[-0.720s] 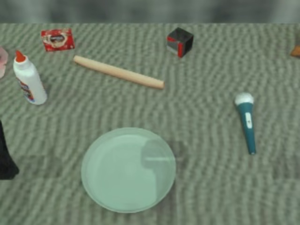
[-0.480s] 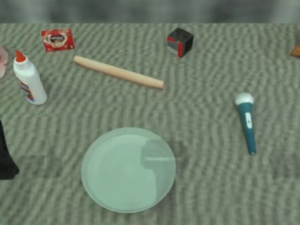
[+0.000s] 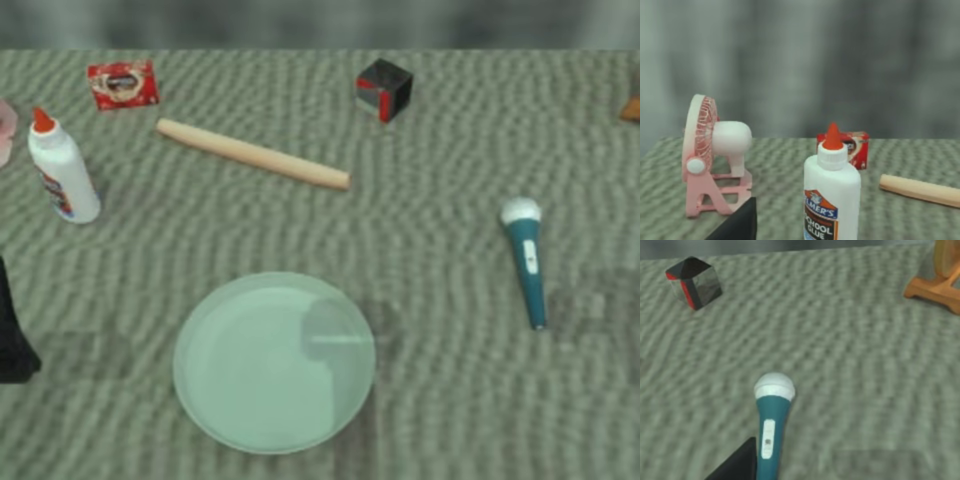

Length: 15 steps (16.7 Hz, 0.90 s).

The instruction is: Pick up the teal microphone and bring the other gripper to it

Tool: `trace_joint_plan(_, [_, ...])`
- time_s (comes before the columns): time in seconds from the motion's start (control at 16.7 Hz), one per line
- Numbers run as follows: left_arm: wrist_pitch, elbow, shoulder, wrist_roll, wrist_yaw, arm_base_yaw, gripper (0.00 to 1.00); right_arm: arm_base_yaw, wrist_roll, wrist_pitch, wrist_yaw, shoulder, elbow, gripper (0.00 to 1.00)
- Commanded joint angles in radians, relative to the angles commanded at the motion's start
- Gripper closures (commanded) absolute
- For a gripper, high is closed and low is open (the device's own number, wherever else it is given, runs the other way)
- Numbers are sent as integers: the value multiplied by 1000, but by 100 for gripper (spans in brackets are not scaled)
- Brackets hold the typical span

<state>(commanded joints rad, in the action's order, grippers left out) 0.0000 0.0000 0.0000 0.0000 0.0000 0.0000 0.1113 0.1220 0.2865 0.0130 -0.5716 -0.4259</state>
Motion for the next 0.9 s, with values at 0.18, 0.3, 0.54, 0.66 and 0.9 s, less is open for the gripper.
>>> trace_joint_plan(0.18, [0, 0, 0, 0, 0, 0, 0, 53, 56, 144, 8, -326, -196, 0])
trace_joint_plan(0.3, [0, 0, 0, 0, 0, 0, 0, 88, 94, 241, 12, -540, -325, 0])
trace_joint_plan(0.54, [0, 0, 0, 0, 0, 0, 0, 154, 164, 416, 19, -897, -565, 0])
trace_joint_plan(0.66, [0, 0, 0, 0, 0, 0, 0, 182, 194, 486, 21, -1041, -669, 0])
trace_joint_plan(0.9, [0, 0, 0, 0, 0, 0, 0, 222, 238, 582, 24, -1258, -828, 0])
